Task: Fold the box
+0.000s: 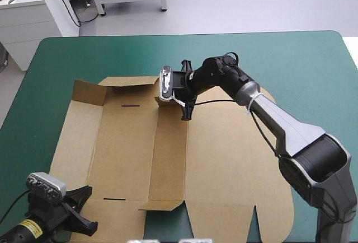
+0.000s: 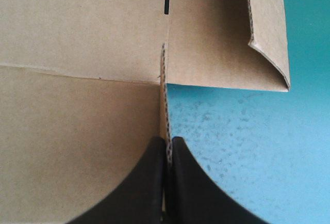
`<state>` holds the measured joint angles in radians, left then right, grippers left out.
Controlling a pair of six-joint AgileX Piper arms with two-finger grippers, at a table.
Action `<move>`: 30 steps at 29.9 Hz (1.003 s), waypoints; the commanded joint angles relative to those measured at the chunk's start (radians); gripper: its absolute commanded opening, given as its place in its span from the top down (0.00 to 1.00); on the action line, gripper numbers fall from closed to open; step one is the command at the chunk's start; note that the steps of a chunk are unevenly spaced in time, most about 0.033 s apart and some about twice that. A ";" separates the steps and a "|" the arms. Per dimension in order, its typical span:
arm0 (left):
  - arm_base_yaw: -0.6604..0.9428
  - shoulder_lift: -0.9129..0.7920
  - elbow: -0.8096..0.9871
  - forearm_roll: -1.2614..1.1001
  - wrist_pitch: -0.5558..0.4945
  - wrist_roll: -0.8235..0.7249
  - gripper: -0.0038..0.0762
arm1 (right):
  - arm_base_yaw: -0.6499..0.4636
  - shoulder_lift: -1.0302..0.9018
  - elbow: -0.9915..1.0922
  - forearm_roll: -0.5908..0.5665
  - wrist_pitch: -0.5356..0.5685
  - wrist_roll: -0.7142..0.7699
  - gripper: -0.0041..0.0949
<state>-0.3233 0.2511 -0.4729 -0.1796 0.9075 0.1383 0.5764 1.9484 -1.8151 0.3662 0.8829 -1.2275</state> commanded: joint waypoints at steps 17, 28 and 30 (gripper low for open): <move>-0.004 0.011 -0.025 -0.013 -0.061 -0.005 0.96 | -0.079 -0.164 -0.030 -0.339 0.051 0.422 0.72; -0.004 0.011 -0.025 -0.011 -0.061 -0.005 0.96 | -0.512 -0.394 0.002 -0.099 0.369 0.664 0.98; -0.004 0.011 -0.025 -0.011 -0.061 -0.005 0.96 | -0.591 -0.460 0.035 -0.088 0.369 0.732 0.98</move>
<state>-0.3233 0.2511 -0.4729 -0.1772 0.9075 0.1372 0.0888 1.6176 -1.7896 0.2134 1.2354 -0.5784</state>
